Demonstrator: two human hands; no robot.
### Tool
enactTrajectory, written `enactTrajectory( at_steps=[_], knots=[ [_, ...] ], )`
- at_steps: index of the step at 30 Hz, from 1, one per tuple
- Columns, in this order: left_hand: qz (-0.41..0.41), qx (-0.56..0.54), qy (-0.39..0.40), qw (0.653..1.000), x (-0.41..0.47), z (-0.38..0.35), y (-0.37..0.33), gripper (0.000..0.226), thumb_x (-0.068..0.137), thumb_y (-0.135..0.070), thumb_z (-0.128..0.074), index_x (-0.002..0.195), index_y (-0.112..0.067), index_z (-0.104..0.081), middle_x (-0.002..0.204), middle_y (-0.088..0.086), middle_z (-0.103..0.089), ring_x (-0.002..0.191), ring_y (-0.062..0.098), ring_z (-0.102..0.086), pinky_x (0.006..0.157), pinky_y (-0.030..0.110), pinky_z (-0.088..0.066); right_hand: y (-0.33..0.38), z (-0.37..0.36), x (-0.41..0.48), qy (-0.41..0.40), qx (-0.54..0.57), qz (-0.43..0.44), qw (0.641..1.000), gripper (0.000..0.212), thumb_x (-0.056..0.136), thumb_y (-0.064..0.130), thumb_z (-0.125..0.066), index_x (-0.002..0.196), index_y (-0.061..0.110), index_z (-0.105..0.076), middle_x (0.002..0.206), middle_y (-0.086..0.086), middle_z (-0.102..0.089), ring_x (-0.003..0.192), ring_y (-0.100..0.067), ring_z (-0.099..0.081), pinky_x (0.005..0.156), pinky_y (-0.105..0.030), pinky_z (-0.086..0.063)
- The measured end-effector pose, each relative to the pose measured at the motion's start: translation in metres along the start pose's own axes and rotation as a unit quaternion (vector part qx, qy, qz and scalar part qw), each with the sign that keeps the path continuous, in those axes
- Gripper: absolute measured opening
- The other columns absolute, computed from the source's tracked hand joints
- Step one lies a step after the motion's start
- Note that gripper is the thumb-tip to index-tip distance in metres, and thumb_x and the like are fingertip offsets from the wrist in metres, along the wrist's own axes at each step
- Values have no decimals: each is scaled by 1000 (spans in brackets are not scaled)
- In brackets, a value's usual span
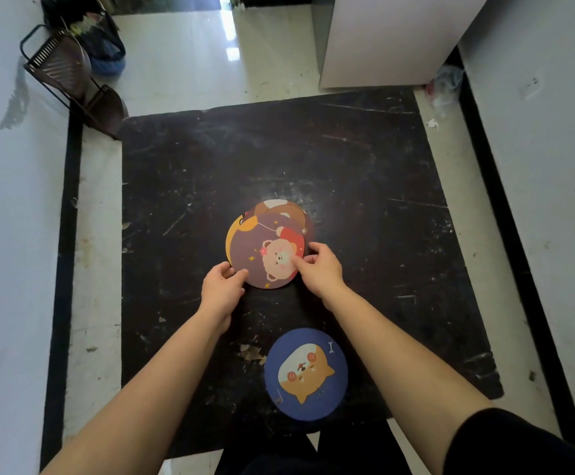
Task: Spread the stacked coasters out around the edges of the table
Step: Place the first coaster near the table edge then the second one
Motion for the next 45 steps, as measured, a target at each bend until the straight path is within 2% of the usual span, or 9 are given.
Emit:
enactTrajectory(
  at_steps=[4,8,10,15,18,26,31,37,45],
  knots=[
    [7,-6,12,1000,-1,3,2,63,91,-16,-63,147,-12,-33,138,10,-53,102,17,-55,83,35,-52,7,1,-10,1,21,22,1000,20,92,21,-64,111,28,-63,89,3,-66,91,-20,-65,87,-44,-56],
    [-15,15,15,1000,-8,-3,-5,63,89,-20,-64,146,-16,-35,135,7,-55,114,22,-56,99,46,-49,6,14,-27,33,86,29,995,22,97,14,-57,115,25,-64,95,-3,-66,87,-17,-65,67,-26,-58],
    [-31,8,31,999,-13,-9,-11,62,88,-20,-63,145,-18,-37,128,2,-57,110,19,-58,96,43,-50,1,26,-38,51,104,32,993,21,98,13,-56,113,25,-65,95,-5,-68,82,-15,-65,63,-21,-56],
    [-96,6,72,993,-26,-37,-28,34,90,-16,-60,124,-22,-59,118,3,-68,103,19,-65,92,45,-55,-22,67,-57,30,163,29,986,20,97,13,-58,106,29,-66,103,-4,-66,88,-13,-63,61,-19,-50],
    [-145,33,93,984,-45,-59,-41,20,92,-15,-61,108,-26,-65,105,-2,-70,99,19,-65,91,46,-55,-33,99,-64,-30,187,31,982,25,96,12,-60,118,23,-65,107,-3,-64,88,-12,-61,60,-19,-48],
    [-200,-6,126,972,-124,-133,-74,21,92,-6,-59,98,-26,-66,95,-3,-72,90,19,-69,75,40,-60,-49,204,-76,-101,202,101,969,23,95,21,-62,116,30,-64,104,4,-65,90,-13,-60,57,-21,-44],
    [-225,-17,139,964,-197,-213,-81,36,87,6,-55,80,-25,-72,75,-5,-73,71,18,-64,55,29,-54,-86,303,-80,-131,209,163,955,28,94,18,-63,121,18,-68,95,1,-69,77,-11,-60,56,-17,-48],
    [-225,-61,93,968,-289,-315,-75,27,90,4,-57,88,-19,-71,78,-5,-72,70,13,-67,57,27,-60,-137,428,-97,-139,198,214,947,14,90,23,-68,103,28,-68,91,0,-68,86,-22,-66,76,-38,-57],
    [-220,-85,72,969,-338,-398,-92,20,92,0,-57,104,-14,-67,92,2,-73,84,20,-71,73,37,-61,-149,534,-96,-125,137,258,948,17,92,30,-65,109,27,-65,87,-1,-68,79,-17,-69,68,-32,-56]
  ],
)
Point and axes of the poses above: each hand's wrist, its own x-axis towards the middle knuckle, its own z-axis out of the back of the hand, y = z × x, the point moved 4 cm from there along x, towards the middle knuckle
